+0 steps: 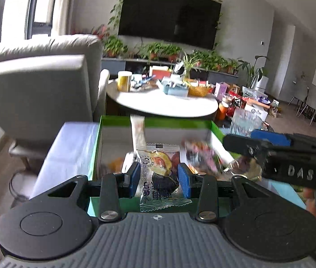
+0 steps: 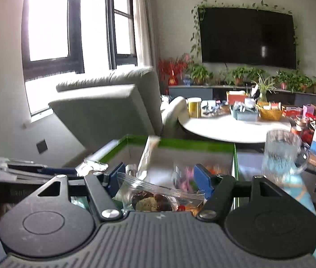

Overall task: Organize snacks
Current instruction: 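Lower both clear bags into the box and open both grippers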

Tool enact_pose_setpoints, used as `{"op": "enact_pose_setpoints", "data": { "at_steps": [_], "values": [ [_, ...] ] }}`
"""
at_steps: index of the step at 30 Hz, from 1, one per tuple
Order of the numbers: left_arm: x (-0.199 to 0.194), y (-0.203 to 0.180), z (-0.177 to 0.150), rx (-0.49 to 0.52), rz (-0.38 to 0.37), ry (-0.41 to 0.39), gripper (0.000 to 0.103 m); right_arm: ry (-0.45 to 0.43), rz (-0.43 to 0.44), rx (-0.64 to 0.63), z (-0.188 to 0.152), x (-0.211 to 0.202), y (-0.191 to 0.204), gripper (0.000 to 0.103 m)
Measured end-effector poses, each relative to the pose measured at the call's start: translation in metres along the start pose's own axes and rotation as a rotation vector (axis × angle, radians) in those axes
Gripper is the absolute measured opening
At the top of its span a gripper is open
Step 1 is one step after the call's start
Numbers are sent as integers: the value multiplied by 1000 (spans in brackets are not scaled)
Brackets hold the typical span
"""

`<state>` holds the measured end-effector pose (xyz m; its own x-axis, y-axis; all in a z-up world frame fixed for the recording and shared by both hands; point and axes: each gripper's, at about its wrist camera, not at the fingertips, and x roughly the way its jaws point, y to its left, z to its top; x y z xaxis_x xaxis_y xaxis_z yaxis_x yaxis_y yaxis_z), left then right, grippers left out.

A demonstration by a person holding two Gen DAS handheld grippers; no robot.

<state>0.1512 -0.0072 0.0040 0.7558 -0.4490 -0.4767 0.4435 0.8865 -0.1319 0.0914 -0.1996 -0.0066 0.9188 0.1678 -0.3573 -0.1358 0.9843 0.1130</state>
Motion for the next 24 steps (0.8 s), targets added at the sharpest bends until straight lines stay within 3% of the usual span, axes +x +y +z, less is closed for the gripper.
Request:
{"op": "enact_pose_setpoints", "data": {
  "at_steps": [9, 24],
  "values": [
    [41, 9, 26, 3, 14, 18, 35, -23, 18, 28, 31, 46, -9, 69],
    [83, 13, 27, 9, 43, 93, 36, 49, 13, 47, 23, 84, -17, 69]
  ]
}}
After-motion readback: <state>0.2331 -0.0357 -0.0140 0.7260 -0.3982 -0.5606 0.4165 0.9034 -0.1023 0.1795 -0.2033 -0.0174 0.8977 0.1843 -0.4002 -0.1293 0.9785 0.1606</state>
